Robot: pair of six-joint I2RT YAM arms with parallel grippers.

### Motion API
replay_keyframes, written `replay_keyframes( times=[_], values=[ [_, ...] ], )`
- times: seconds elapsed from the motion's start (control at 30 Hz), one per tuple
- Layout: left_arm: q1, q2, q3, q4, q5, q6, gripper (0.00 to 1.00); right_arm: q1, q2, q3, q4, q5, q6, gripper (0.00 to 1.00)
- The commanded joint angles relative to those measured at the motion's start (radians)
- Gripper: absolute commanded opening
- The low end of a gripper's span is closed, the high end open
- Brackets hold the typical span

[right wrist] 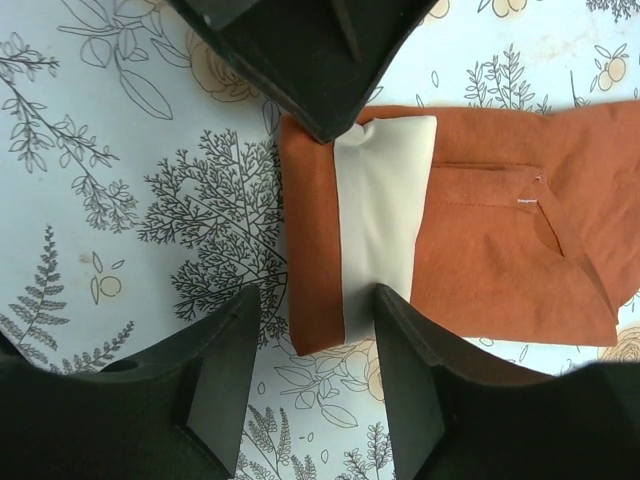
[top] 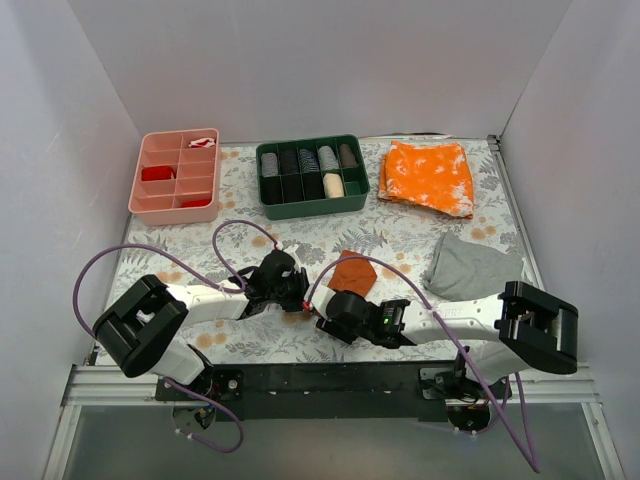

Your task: Roll the underwear

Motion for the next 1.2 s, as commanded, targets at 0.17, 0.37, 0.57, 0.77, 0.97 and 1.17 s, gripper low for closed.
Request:
replay_keyframes(
  times=[0.17,0.37,0.57,0.77,0.97,1.17],
  values=[
    [-0.001,-0.003,0.035,-0.009,0.022,0.031,0.00,0.005,0.058,0.000,0.026,0.036,0.059,0.39],
    [-0.002,-0.010,0.040,-0.021,0.022,0.040,0.00,0.005,0.090,0.026,-0.014,-0.005,0.087,0.23],
    [-0.002,-0.055,0.057,-0.078,-0.039,0.047,0.06,0.002,0.098,0.000,0.006,-0.097,0.134,0.08],
    [0.007,-0.166,0.069,-0.152,-0.133,0.030,0.28,-0.047,0.042,-0.048,0.105,-0.245,0.209,0.05],
    [0.011,-0.294,0.060,-0.199,-0.207,0.013,0.46,-0.127,-0.020,-0.085,0.220,-0.415,0.272,0.05],
    [0.011,-0.372,0.025,-0.189,-0.190,0.027,0.57,-0.274,-0.061,-0.138,0.337,-0.636,0.338,0.05]
  ],
)
